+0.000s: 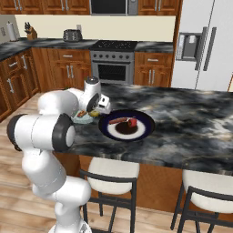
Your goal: Place one cooked food and one vegetable from the large plate to each tupperware container.
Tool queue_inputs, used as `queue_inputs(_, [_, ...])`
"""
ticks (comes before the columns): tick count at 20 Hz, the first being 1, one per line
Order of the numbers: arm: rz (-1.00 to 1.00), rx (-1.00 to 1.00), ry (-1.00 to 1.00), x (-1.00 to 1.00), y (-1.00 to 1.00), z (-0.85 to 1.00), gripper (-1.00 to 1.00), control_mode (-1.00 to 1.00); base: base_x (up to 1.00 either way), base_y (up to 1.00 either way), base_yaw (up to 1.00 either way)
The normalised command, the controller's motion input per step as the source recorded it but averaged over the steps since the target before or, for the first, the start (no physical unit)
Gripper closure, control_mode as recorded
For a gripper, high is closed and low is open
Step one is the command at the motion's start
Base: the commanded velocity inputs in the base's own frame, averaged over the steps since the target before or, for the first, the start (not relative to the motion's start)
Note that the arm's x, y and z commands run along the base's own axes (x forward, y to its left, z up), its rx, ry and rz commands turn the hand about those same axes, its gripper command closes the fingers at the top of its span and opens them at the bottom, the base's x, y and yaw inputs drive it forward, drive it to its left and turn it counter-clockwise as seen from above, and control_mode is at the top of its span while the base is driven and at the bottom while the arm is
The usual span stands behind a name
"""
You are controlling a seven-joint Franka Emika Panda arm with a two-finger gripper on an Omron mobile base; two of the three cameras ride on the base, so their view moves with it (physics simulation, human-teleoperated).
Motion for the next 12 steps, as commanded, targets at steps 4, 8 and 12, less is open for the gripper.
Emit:
queue_inputs(4, [0.00, 0.05, -0.01, 0.38, 0.54, 0.06, 1.00, -1.00, 0.00, 0.00, 0.00])
queue_inputs(8, [0.00, 0.03, -0.02, 0.50, 0.41, 0.00, 1.00, -1.00, 0.00, 0.00, 0.00])
queue_inputs(12, [0.00, 0.01, 0.00, 0.66, 0.35, -0.02, 1.00, -1.00, 0.00, 0.00, 0.00])
